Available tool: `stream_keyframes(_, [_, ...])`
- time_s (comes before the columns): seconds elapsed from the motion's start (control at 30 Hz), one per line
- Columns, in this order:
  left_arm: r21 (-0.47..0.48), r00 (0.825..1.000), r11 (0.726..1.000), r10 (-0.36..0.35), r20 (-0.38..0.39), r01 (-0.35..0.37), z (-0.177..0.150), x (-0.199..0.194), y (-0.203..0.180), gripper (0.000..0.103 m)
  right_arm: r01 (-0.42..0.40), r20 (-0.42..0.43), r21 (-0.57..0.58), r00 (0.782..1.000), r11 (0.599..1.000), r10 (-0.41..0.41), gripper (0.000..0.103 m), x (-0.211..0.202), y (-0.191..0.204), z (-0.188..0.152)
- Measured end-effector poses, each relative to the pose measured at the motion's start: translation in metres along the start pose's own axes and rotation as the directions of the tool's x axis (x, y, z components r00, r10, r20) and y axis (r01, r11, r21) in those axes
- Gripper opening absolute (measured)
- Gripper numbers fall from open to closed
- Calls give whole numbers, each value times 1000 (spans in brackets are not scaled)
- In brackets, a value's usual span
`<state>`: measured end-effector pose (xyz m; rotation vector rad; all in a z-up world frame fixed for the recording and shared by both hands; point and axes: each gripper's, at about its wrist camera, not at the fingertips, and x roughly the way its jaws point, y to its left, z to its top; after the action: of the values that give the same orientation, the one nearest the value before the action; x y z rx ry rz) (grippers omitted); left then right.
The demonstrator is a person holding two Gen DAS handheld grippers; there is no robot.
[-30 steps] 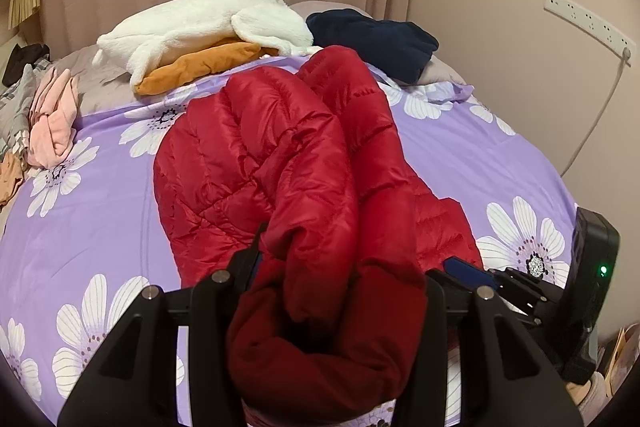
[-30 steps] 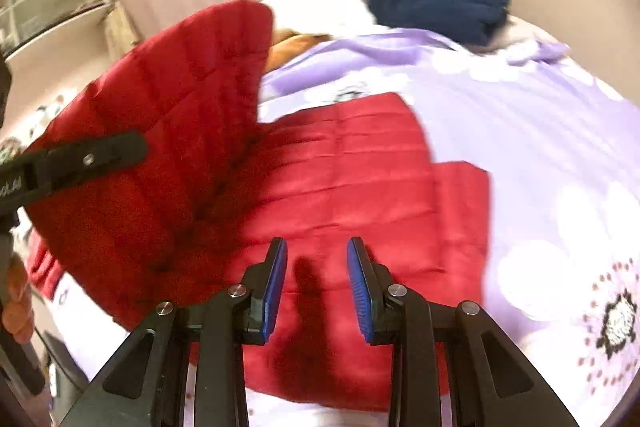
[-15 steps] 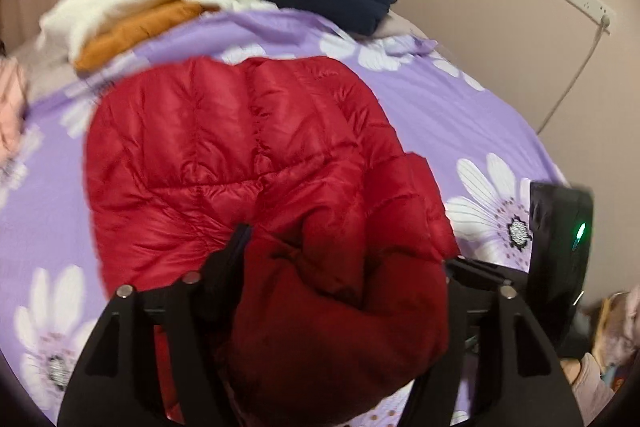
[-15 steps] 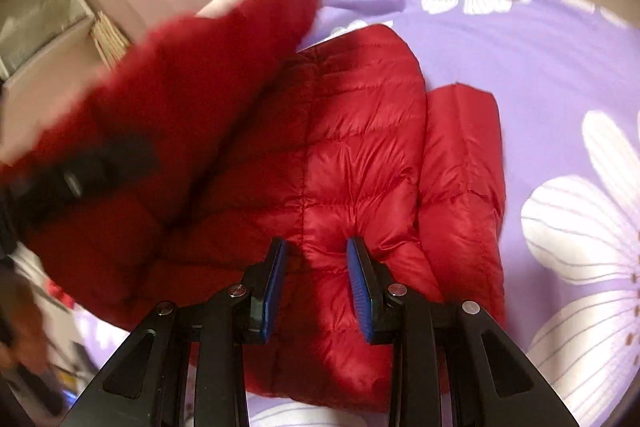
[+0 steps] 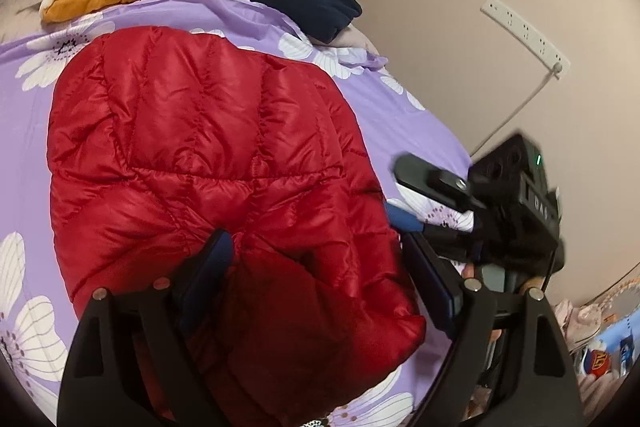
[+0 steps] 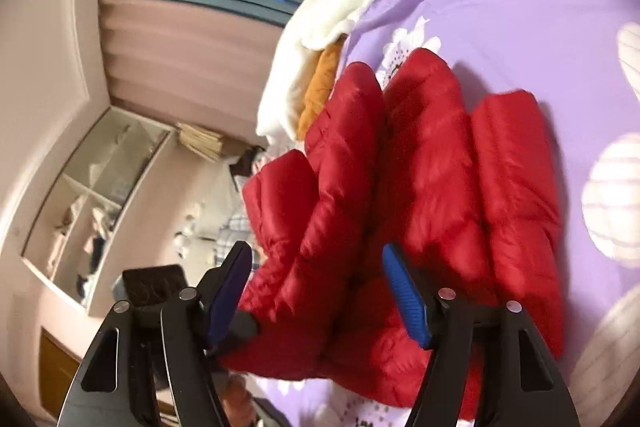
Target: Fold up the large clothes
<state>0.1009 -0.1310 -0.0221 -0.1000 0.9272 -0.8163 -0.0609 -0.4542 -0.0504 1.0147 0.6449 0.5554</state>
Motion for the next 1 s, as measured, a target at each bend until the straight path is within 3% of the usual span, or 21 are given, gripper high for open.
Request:
stream_keyframes(0.13, [46, 999, 998, 35, -16, -34, 1, 5, -9, 87, 28, -55, -108, 998, 994, -34, 68, 24, 30, 12])
stream_keyframes(0.2, [74, 998, 996, 54, -22, -52, 2, 7, -12, 88, 88, -79, -178, 992, 980, -103, 68, 36, 41, 15])
stream_keyframes(0.23, [82, 998, 995, 61, -22, -59, 1, 8, -12, 88, 112, -90, -201, 987, 973, -132, 64, 42, 44, 16])
stream_keyframes(0.27, [93, 997, 993, 74, -22, -72, 1, 8, -13, 89, 125, -104, -217, 983, 968, -150, 50, 47, 46, 17])
stream_keyframes(0.33, [91, 996, 993, 81, -28, -78, 1, 6, -10, 89, 179, -105, -258, 972, 949, -212, 32, 56, 47, 17])
stream_keyframes(0.37, [76, 998, 995, 60, -32, -58, 1, 2, -7, 88, 199, -88, -287, 969, 937, -232, 24, 57, 50, 16])
stream_keyframes(0.43, [36, 999, 999, 1, -33, 0, 0, -12, -1, 88, 226, -48, -324, 966, 919, -254, 17, 51, 54, 15])
stream_keyframes(0.5, [16, 999, 999, -50, -22, 50, 0, -29, 0, 88, 233, 3, -339, 969, 912, -246, 14, 42, 59, 15])
stream_keyframes(0.6, [0, 993, 993, -116, 35, 116, 4, -61, 2, 88, 179, 58, -303, 984, 936, -169, 13, 22, 56, 24])
stream_keyframes(0.67, [-19, 991, 994, -105, 87, 107, 10, -76, 11, 88, 168, 88, -261, 985, 951, -150, 13, 14, 45, 31])
stream_keyframes(0.73, [-63, 991, 997, -46, 123, 54, 17, -80, 25, 88, 175, 107, -193, 982, 966, -156, 13, 6, 25, 33])
stream_keyframes(0.77, [-91, 992, 995, -26, 123, 37, 20, -77, 33, 87, 185, 113, -164, 979, 969, -168, 13, 4, 14, 32])
stream_keyframes(0.87, [-175, 995, 985, 22, 97, -4, 29, -57, 55, 66, 211, 116, -114, 973, 971, -198, 13, -2, -15, 26])
stream_keyframes(1.0, [-198, 996, 978, 74, 58, -61, 44, -29, 64, 40, 255, 118, -110, 963, 961, -242, 13, -4, -27, 20])
